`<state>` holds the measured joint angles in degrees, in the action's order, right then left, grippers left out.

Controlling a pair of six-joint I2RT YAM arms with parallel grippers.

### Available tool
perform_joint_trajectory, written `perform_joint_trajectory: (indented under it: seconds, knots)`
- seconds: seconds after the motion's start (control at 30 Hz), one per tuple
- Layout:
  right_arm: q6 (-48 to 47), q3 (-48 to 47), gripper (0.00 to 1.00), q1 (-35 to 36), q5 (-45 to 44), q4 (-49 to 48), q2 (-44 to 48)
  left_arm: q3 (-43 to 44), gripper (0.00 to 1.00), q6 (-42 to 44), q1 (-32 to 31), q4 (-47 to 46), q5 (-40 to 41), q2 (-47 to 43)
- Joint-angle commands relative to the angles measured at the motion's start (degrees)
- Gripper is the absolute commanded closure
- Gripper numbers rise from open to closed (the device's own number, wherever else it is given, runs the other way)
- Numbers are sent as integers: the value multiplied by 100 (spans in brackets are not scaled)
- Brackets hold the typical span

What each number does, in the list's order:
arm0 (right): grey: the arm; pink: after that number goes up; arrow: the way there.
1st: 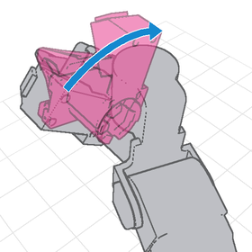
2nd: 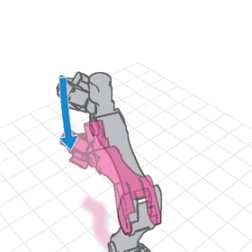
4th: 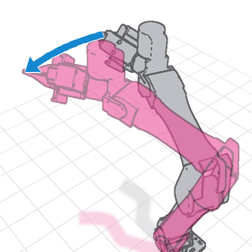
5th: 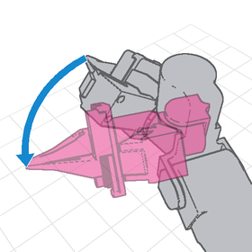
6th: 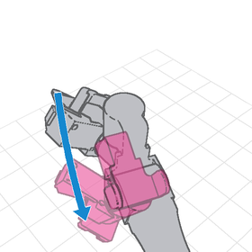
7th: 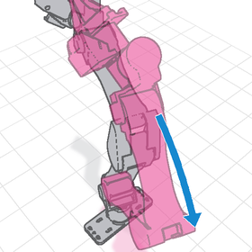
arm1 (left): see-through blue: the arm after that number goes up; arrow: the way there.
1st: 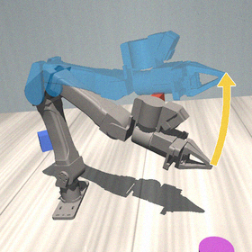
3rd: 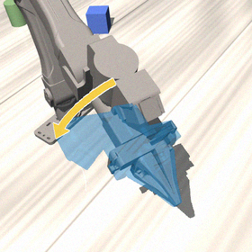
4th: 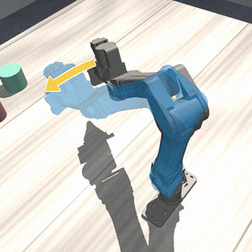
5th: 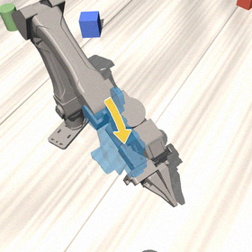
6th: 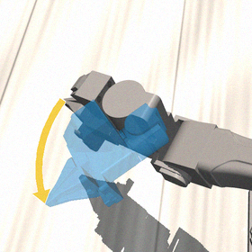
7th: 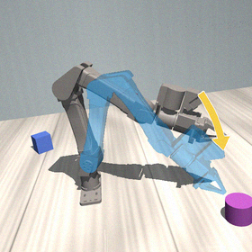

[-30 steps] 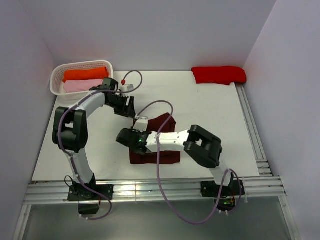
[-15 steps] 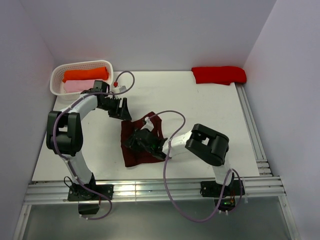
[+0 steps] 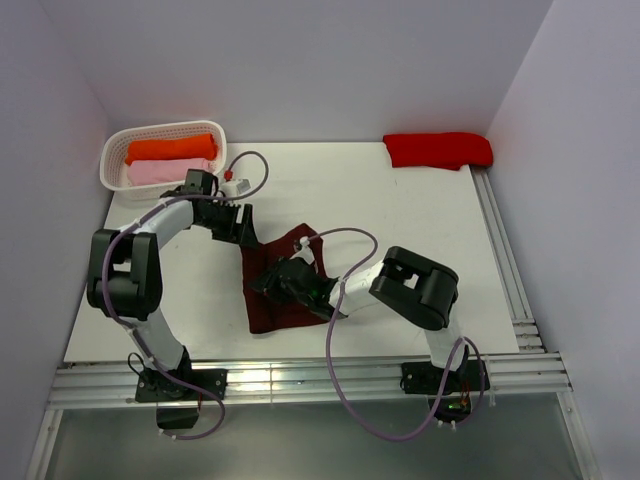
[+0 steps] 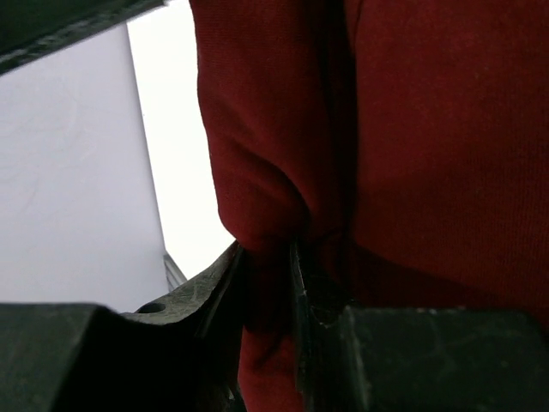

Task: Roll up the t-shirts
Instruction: Roll the tshirt

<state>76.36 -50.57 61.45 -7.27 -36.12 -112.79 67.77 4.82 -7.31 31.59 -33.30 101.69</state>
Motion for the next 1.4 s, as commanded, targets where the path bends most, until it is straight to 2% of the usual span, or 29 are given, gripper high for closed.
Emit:
perform_joint_trajectory:
  seconds: [0.0, 0.2, 0.6, 0.93, 1.03, 1.13, 1.17, 1.23, 1.27, 1.3, 1.37]
  knots:
    - [283, 126, 88, -54, 15, 307, -129, -35, 25, -16, 28, -180, 69, -412]
    - [406, 249, 90, -107, -55, 246, -94, -9, 21, 28, 46, -101, 43, -545]
    - [442, 38, 92, -274, -108, 254, -287, -185, 16, 256, -51, 101, -274, -36]
    - [319, -164, 92, -344, -214, 430, -305, -176, 16, 46, -209, -188, 166, 316]
    - [327, -217, 93, -344, -205, 465, -357, -18, 22, -25, -236, -180, 148, 474]
    - [275, -208, 89, -336, -240, 597, -314, 52, 40, -86, -262, -224, 201, 545]
    - [231, -260, 86, -309, -336, 823, -244, 78, 52, -86, -279, -206, 210, 562]
    - [73, -392, 76, -274, -433, 1489, -173, 166, 65, -86, -288, -154, 245, 615]
    - [11, -471, 72, -230, -494, 1711, -95, 193, 75, -86, -297, -145, 262, 633]
    - [-102, -611, 65, -195, -678, 1922, -42, 236, 78, -86, -306, -127, 289, 642]
    - [-182, -717, 59, -107, -881, 2527, 116, 281, 86, -95, -341, -110, 394, 642]
